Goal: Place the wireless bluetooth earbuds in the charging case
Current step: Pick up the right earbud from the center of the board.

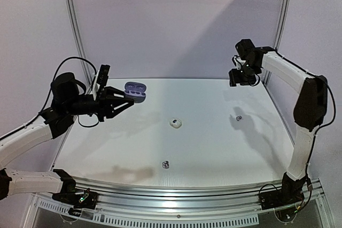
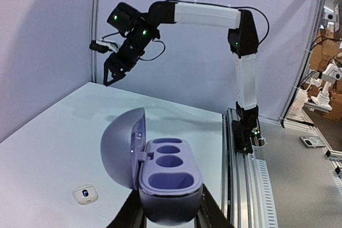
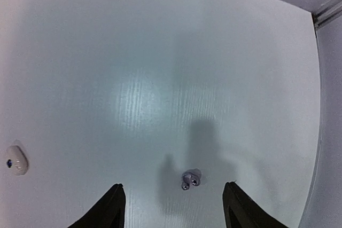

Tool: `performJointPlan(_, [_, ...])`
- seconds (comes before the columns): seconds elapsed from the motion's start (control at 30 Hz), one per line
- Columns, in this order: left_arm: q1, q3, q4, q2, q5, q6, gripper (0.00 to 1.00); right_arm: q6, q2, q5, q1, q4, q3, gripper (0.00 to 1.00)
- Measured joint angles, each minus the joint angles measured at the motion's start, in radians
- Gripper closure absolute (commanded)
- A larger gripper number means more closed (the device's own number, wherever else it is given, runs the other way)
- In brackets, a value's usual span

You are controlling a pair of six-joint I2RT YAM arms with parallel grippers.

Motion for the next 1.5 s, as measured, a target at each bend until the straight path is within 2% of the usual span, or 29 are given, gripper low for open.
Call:
performJointPlan(0.17, [0.000, 0.019, 0.042, 0.059, -0.006, 0.005, 1.00, -0.078, 0.184, 0.047, -0.035, -0.099, 0.089, 0.50])
performJointPlan(0.23, [0.001, 0.013, 0.075, 0.068, -0.001, 0.005, 1.00, -0.102, 0.223, 0.054, -0.042, -0.129, 0.101, 0.51])
performJointPlan(0.4, [0.004, -0.063, 0.261, 0.080, 0.035, 0.002, 1.00, -0.143, 0.267, 0.076, -0.054, -0.183, 0.113, 0.58])
performJointPlan(0.47, [0.005, -0.103, 0.343, 0.113, 0.033, -0.011, 1.00, -0.160, 0.273, 0.074, -0.056, -0.203, 0.119, 0.58])
performJointPlan(0.57, [0.003, -0.111, 0.379, 0.149, 0.007, -0.029, 1.00, -0.184, 0.288, 0.067, -0.056, -0.237, 0.133, 0.57])
performJointPlan(0.73, [-0.010, -0.084, 0.365, 0.154, -0.013, -0.029, 1.00, -0.252, 0.302, 0.053, -0.057, -0.264, 0.131, 0.57])
performJointPlan(0.9, [-0.012, -0.036, 0.329, 0.168, -0.011, -0.021, 1.00, -0.294, 0.339, 0.013, -0.062, -0.269, 0.131, 0.64])
performJointPlan(1.07, [-0.012, -0.035, 0.300, 0.179, -0.011, -0.007, 1.00, -0.303, 0.394, 0.013, -0.062, -0.277, 0.128, 0.68])
performJointPlan(1.5, [-0.012, -0.035, 0.289, 0.187, -0.007, 0.001, 1.00, -0.317, 0.397, 0.018, -0.062, -0.281, 0.125, 0.73])
